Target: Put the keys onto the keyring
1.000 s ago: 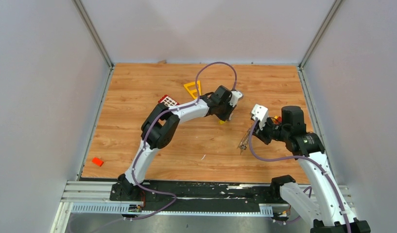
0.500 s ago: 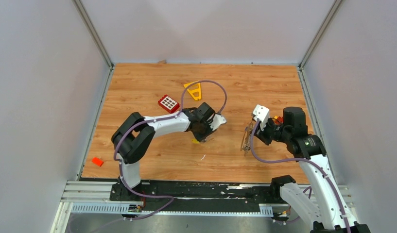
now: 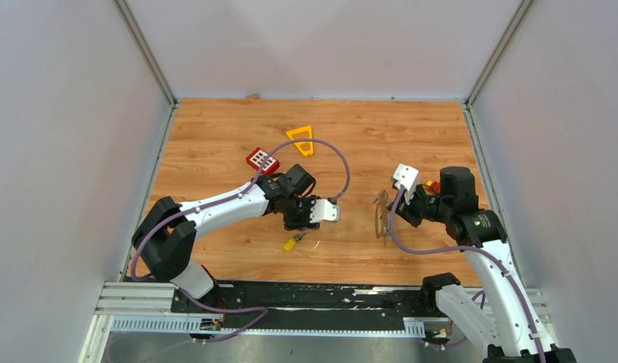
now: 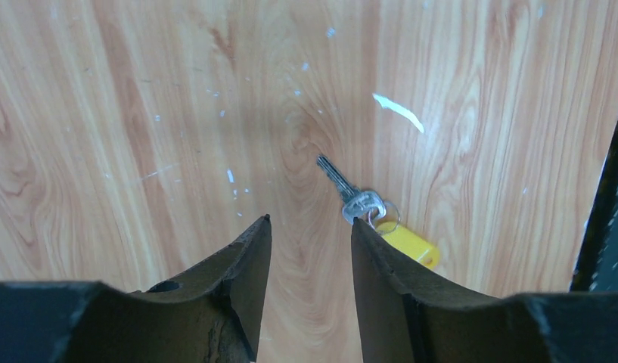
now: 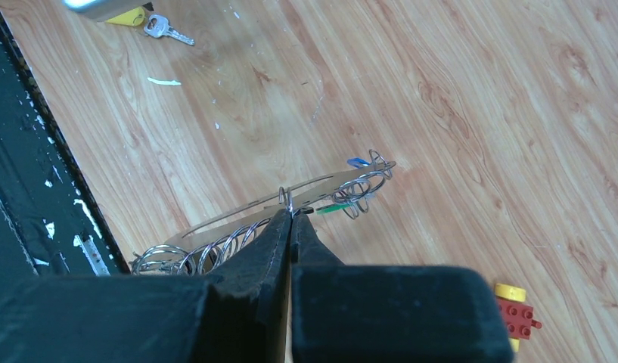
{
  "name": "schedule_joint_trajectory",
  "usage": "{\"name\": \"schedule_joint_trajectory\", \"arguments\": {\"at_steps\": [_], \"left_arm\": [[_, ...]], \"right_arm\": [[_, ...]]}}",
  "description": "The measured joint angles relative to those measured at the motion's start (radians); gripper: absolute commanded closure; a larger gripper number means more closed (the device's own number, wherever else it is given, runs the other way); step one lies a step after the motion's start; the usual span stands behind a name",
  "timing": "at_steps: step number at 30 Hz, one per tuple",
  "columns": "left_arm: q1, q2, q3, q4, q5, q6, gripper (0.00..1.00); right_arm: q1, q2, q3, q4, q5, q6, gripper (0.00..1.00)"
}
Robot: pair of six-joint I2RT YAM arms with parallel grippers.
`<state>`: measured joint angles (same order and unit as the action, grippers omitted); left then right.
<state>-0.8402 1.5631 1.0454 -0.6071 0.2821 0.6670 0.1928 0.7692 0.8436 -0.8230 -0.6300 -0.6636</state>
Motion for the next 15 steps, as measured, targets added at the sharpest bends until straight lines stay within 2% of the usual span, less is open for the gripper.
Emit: {"name": "schedule_joint_trajectory", "arguments": {"at_steps": [3,8,15], "left_arm": [[0.0,-0.005,-0.027,-0.03,0.009,0.156,0.5],[0.0,0.01,-0.063,-0.099,0.024,0.329,0.51],[0.0,0.022,-0.063,-0.129,0.071,0.437,0.52]], "right_arm": [[0.0,0.0,-0.009,-0.001,-0.001,0.0,1.0],[0.0,-0.006,-0.013,-0.002,0.0,0.0,1.0],[0.0,-0.024,-0.013,-0.002,0.0,0.0,1.0]]}}
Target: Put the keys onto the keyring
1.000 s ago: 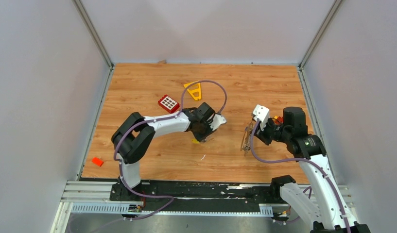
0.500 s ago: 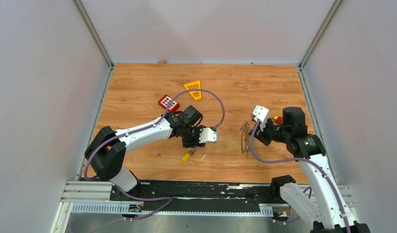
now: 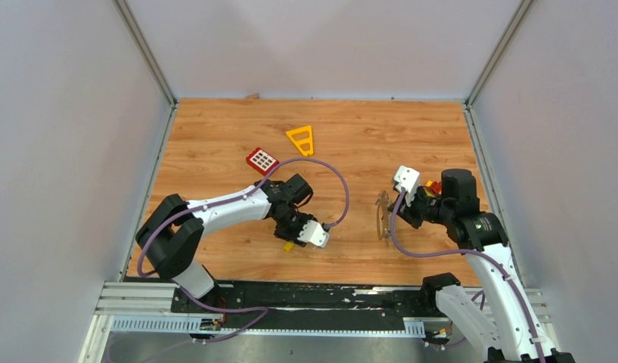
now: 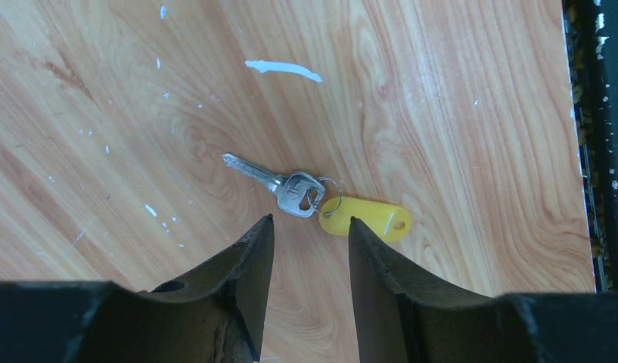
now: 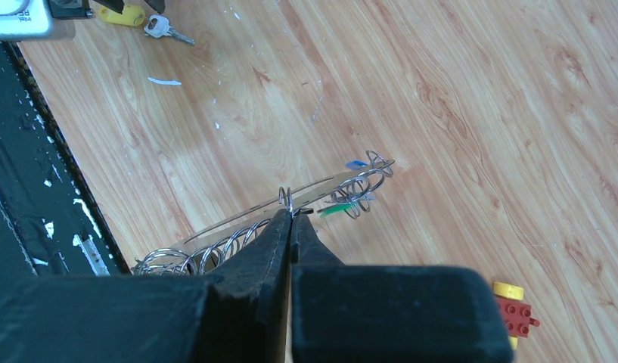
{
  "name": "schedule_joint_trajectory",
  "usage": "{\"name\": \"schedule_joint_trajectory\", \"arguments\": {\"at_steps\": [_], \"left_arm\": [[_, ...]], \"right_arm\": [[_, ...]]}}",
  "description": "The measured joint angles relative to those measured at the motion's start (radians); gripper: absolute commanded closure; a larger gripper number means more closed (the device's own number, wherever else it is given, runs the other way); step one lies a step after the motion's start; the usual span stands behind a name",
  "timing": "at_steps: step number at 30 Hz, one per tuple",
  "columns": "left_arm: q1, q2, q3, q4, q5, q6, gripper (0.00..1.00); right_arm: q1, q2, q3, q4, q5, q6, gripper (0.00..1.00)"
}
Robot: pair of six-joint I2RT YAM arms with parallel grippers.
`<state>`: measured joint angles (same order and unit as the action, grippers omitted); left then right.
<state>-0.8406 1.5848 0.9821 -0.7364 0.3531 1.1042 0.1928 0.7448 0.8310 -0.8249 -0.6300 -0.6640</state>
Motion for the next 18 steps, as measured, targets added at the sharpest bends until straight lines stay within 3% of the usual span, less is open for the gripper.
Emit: {"name": "schedule_joint_trajectory", "arguments": {"at_steps": [18], "left_arm": [[-0.061,0.016,-0.071,0.072,-0.036,-0.004,0.59]], "right_arm": [[0.0,-0.003,0.0,0.0,0.0,-0.001,1.0]]}}
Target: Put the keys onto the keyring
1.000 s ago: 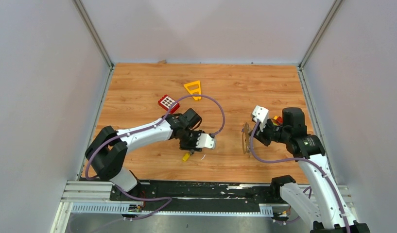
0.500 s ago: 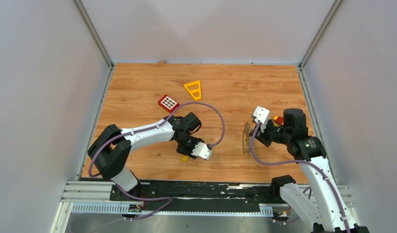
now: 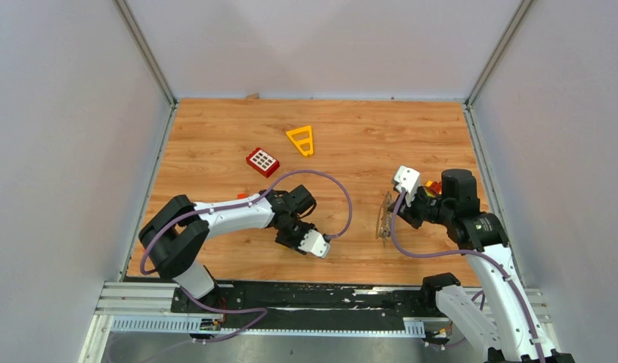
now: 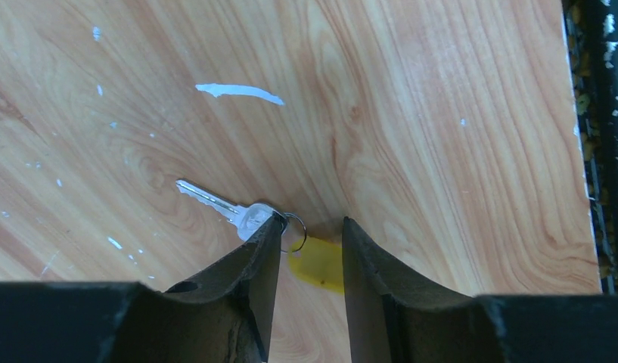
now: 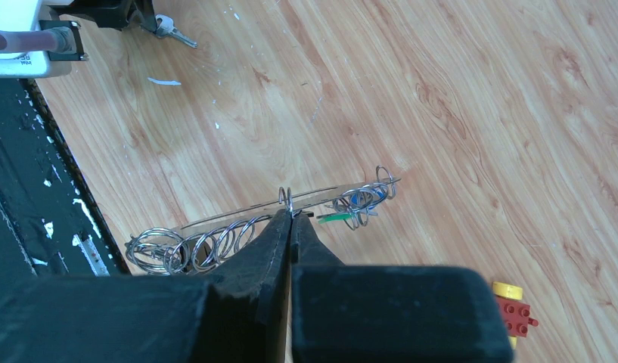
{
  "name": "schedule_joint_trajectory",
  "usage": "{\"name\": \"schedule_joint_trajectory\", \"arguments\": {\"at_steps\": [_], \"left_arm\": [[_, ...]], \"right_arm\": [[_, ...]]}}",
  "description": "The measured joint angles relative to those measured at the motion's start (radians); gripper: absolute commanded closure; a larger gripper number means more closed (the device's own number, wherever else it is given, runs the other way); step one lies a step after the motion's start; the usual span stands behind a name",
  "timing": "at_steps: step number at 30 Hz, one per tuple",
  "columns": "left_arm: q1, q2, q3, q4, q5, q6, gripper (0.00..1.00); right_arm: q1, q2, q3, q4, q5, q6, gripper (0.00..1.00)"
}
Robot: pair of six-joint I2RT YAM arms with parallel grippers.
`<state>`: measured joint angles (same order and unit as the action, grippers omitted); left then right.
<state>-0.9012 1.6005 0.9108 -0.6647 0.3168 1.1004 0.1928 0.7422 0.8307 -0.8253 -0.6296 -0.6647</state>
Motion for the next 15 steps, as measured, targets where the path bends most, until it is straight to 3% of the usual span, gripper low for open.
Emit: {"name": "schedule_joint_trajectory", "arguments": {"at_steps": [7,15], "left_arm": [[-0.002,0.0,-0.003,0.044,-0.035,-0.024,0.71],[-0.002,-0.01,-0.006,0.064,-0.05,-0.048,0.93]], "right_arm": [[0.0,-0.002,0.0,0.0,0.0,0.0,1.0],[0.0,-0.002,0.0,0.0,0.0,0.0,1.0]]}}
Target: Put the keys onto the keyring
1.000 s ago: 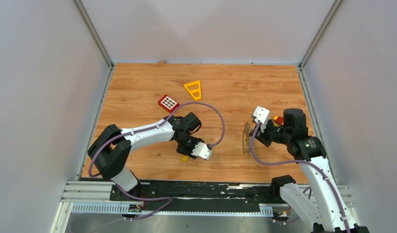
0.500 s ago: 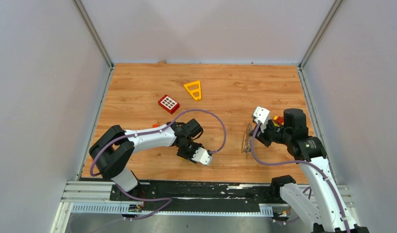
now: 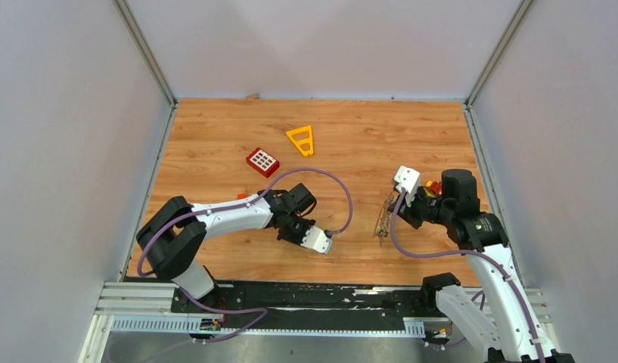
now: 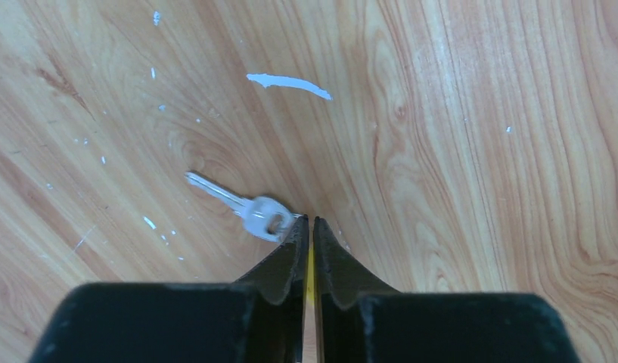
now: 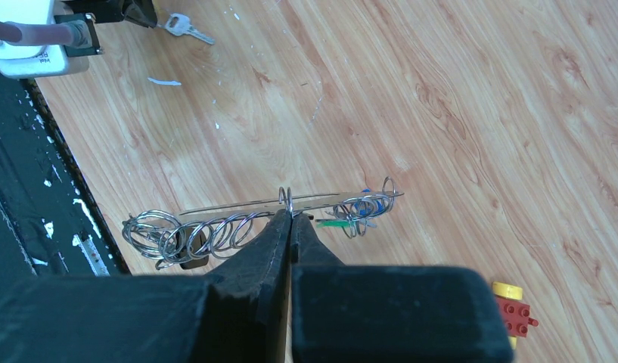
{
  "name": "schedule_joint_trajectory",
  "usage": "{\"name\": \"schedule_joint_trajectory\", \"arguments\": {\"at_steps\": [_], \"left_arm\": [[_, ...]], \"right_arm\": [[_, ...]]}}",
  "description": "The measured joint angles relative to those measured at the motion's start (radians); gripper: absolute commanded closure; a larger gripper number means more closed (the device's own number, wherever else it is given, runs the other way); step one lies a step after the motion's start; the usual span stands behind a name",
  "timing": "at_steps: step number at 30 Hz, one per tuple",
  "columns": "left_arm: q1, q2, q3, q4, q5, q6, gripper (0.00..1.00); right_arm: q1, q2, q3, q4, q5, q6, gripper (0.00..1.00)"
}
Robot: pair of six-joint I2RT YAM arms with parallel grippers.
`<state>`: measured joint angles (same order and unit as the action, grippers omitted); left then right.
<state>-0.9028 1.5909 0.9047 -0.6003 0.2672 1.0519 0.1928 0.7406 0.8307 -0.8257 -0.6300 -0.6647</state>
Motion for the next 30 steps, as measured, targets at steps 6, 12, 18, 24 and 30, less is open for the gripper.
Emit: {"name": "schedule_joint_trajectory", "arguments": {"at_steps": [6,12,18,24,30], "left_arm": [[0.0,-0.03,0.002,-0.008,0.012,-0.028,1.0],[0.0,-0.042,0.024,-0.031,0.045,-0.055,0.97],[0.0,-0.043,0.024,-0.008,0.015,-0.053,0.71],[0.001,-0.016,0.024,0.051,-0.035,-0.044,0.56],[0.004,0.031,0.024,0.066,-0.067,-0.037,0.48]], "right_arm": [[0.0,0.0,0.0,0.0,0.0,0.0,1.0],[0.0,0.0,0.0,0.0,0.0,0.0,1.0],[0.0,0.0,-0.002,0.0,-0.001,0.0,1.0],[0.0,0.0,-0.014,-0.001,-0.006,0.0,1.0],[0.0,0.0,-0.014,-0.001,-0.007,0.0,1.0]]}}
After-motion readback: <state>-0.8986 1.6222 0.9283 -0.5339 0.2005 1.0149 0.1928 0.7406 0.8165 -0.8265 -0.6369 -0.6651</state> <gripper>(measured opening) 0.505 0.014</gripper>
